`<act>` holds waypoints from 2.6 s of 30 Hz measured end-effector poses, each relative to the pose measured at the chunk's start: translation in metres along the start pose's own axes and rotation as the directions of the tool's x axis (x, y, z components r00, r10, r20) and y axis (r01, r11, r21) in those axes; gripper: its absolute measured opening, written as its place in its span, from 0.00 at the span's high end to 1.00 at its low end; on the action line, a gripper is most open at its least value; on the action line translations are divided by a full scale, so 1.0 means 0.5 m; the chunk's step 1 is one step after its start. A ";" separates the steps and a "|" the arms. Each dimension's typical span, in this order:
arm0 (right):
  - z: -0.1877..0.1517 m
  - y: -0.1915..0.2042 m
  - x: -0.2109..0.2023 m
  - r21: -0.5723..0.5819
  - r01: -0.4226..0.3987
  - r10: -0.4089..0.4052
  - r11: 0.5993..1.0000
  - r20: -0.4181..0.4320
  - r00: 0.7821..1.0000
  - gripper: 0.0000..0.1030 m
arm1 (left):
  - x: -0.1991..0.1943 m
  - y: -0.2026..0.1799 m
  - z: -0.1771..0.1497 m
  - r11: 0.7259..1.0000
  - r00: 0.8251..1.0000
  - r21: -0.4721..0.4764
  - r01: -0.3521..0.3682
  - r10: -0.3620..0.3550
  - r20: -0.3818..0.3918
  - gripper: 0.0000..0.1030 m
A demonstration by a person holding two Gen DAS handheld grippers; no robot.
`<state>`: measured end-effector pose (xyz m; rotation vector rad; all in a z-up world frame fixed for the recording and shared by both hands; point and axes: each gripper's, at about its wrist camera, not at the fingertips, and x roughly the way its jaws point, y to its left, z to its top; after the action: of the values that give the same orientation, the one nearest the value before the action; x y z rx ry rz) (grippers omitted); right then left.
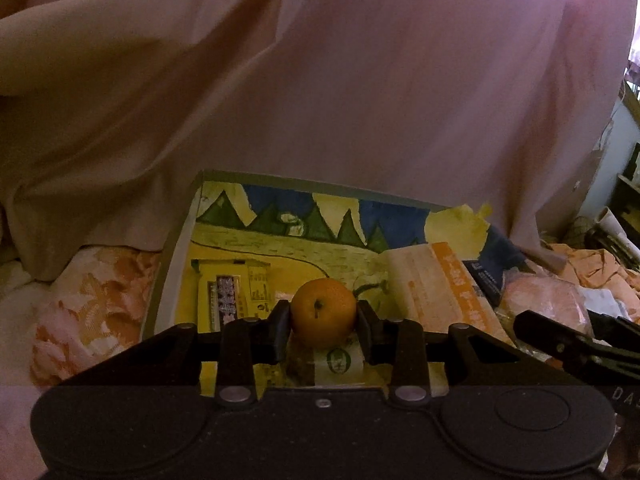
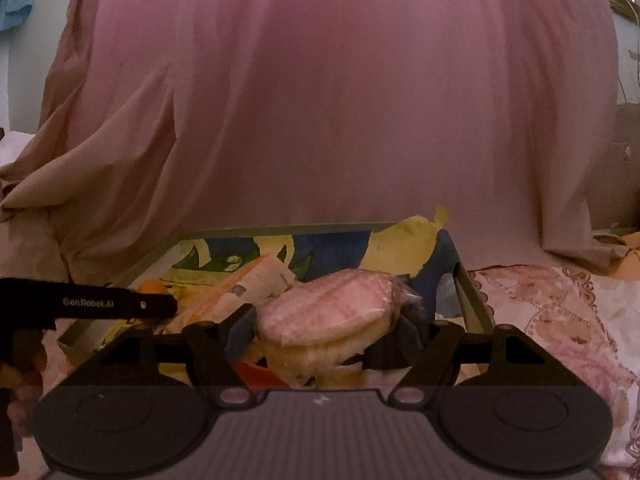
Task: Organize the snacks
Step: 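Lower the mandarin and cake into the gray box and open both tools, then withdraw both tools from the box back over the remaining packets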
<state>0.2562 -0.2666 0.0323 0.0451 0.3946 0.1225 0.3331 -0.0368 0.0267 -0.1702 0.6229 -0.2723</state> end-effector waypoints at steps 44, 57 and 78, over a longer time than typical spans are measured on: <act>-0.091 0.113 -0.339 -0.205 0.078 -0.017 0.976 0.284 0.959 0.00 | -0.344 -0.066 -0.108 1.000 0.960 -0.023 -0.008 0.014 0.280 0.01; -0.174 0.118 -0.412 -0.191 0.098 -0.060 0.977 0.193 0.979 0.00 | -0.393 -0.060 -0.221 1.000 0.979 0.026 -0.011 0.006 0.203 0.01; -0.265 0.130 -0.369 -0.196 0.069 -0.098 0.978 -0.140 0.985 0.00 | -0.346 -0.038 -0.314 0.997 1.000 0.079 0.020 -0.020 0.000 0.01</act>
<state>0.0289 -0.2230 -0.0152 -0.1703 0.5320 0.0800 0.1013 -0.0144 0.0011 -0.1001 0.6093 -0.3155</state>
